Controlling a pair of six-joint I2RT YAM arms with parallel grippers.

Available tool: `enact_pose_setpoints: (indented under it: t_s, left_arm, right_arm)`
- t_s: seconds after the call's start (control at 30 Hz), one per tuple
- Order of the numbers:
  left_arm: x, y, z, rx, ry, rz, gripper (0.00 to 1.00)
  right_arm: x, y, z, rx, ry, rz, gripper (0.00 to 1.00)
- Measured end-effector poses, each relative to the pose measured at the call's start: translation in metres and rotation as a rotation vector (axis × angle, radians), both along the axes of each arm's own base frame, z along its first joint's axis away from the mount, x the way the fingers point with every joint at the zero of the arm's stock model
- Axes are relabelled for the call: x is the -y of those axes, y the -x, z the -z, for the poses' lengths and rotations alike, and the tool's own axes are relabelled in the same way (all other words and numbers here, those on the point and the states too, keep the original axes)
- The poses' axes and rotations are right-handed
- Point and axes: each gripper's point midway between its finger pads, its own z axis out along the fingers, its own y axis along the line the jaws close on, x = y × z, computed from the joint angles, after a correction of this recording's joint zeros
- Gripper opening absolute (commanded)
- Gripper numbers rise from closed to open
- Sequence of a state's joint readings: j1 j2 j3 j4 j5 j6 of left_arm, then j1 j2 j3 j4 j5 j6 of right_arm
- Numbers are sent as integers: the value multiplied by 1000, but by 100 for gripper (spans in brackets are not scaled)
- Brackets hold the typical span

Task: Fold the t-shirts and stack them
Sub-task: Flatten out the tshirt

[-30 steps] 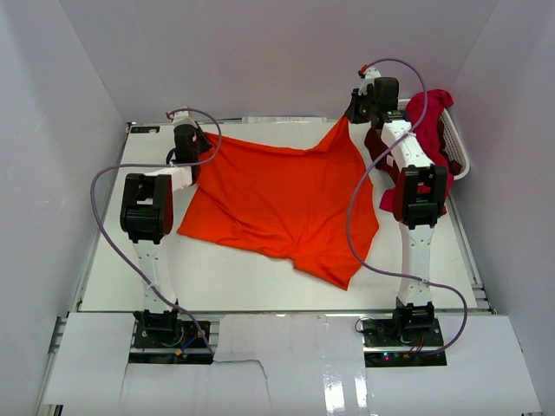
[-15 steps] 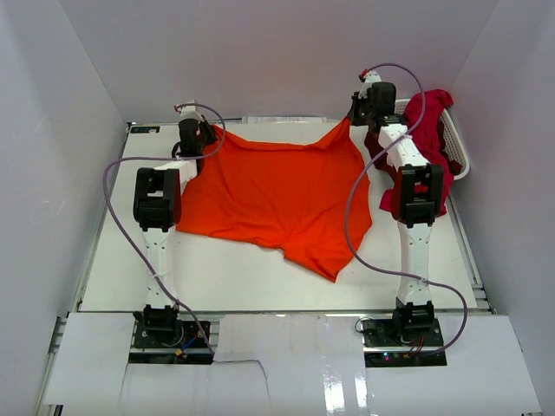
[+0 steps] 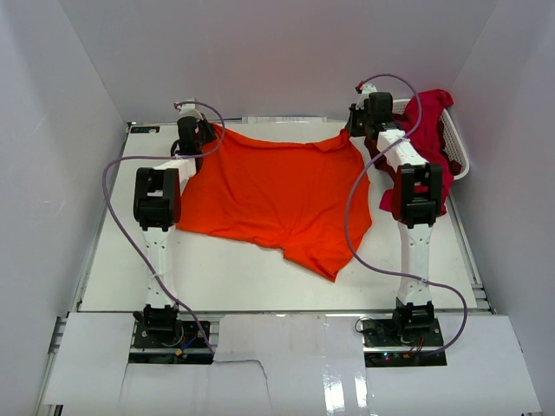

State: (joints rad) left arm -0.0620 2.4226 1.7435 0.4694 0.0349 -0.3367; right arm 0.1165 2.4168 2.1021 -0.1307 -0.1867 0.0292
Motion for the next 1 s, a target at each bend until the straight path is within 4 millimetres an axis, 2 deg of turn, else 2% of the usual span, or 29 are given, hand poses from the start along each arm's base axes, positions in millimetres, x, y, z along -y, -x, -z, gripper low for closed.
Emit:
enact_pose_setpoints:
  t_s: [0.1,0.2,0.3,0.47,0.63,0.83,0.9,1.0]
  left_arm:
    - [-5,0,1,-3,-8,-7,0]
    - [-9,3,8,-14,-26,-16,0]
    - [-15,9,20,-42,-38,-36,0]
    - [-21,16,34,-78,-47,-54,0]
    - [-23,16,26,-67,-56,-62,0]
    - [-24,22,10,-52,-56,-70,0]
    - [-25,29,2,-60,-56,-71,0]
    - [-27,42,-18,-60,-56,-83,0]
  right_arm:
    - [-1,14,17,-54,9,-8,8]
    - [-3,24,18,-76,16,-16,8]
    - [-8,28,2,-59,16,-25,8]
    - [-14,33,-45,14,7,-35,8]
    - [-19,38,-77,66,0,-44,8]
    - [-22,46,-89,75,16,-51,8]
    - [-22,53,-92,74,36,-50,8]
    - [-27,78,-99,67,76,-54,8]
